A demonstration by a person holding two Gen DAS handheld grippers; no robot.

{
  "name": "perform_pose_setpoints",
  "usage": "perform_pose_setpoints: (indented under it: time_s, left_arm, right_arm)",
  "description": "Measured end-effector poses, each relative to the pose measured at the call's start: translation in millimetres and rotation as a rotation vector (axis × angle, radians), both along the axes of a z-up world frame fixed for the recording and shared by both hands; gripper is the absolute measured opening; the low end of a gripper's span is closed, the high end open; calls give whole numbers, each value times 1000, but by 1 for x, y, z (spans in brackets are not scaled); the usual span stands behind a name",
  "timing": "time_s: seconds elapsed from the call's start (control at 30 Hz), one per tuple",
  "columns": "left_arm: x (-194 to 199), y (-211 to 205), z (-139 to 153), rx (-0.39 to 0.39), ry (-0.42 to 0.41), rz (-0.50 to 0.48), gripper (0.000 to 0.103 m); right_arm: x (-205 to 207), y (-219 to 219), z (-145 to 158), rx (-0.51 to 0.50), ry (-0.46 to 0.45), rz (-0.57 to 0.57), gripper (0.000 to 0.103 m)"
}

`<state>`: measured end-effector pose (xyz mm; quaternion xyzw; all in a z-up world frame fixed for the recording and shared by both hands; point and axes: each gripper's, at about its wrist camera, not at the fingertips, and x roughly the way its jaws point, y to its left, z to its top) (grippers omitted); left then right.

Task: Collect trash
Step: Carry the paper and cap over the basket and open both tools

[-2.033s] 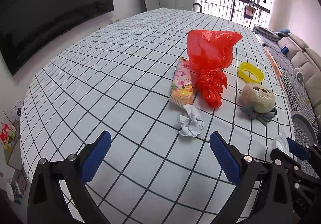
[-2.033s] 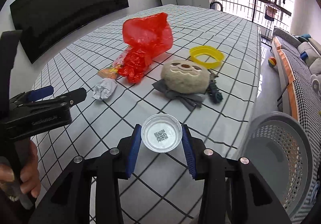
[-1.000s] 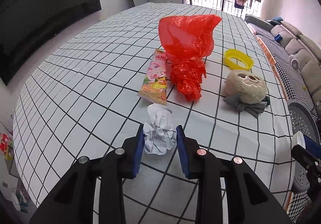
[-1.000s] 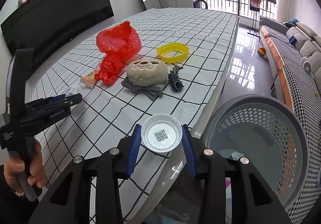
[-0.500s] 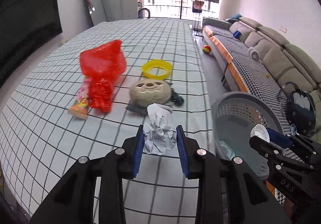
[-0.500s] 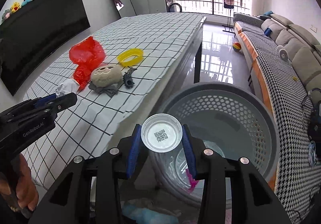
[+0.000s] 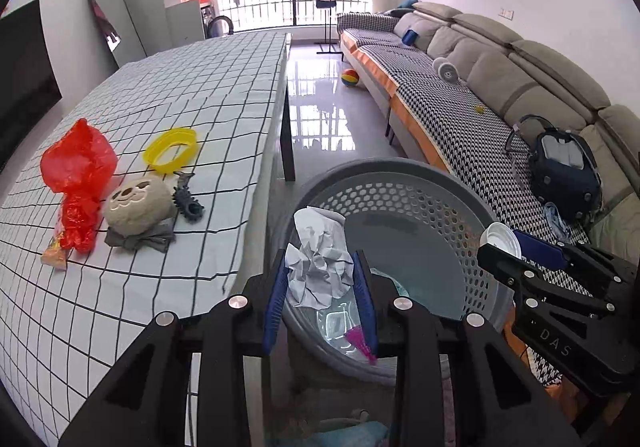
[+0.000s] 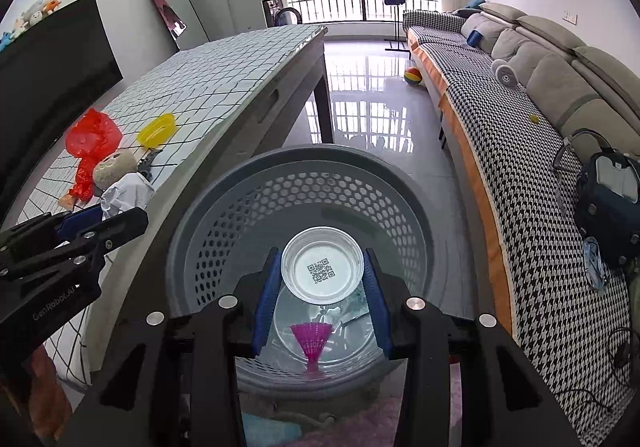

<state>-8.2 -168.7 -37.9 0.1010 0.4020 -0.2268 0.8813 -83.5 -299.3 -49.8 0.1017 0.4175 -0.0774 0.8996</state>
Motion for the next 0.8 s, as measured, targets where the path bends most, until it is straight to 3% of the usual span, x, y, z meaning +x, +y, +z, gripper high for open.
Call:
perform_pose_setpoints:
  time_s: [0.47,0.57,0.63,0.8]
  left_arm:
    - [15,-25,-24,44,52,8,36]
    - [15,-27,-24,50,49,7,45]
    - [15,-26,-24,53,44,10,62]
    - [16,-26,-23,54,40,11,66]
  right_arm:
    - [16,-21,-26,41,47,20,39]
    - [17,-22,-26,38,43,19,43]
    - [17,-23,-25,41,36,16,53]
    - [17,-25,-24,48,28,8,57]
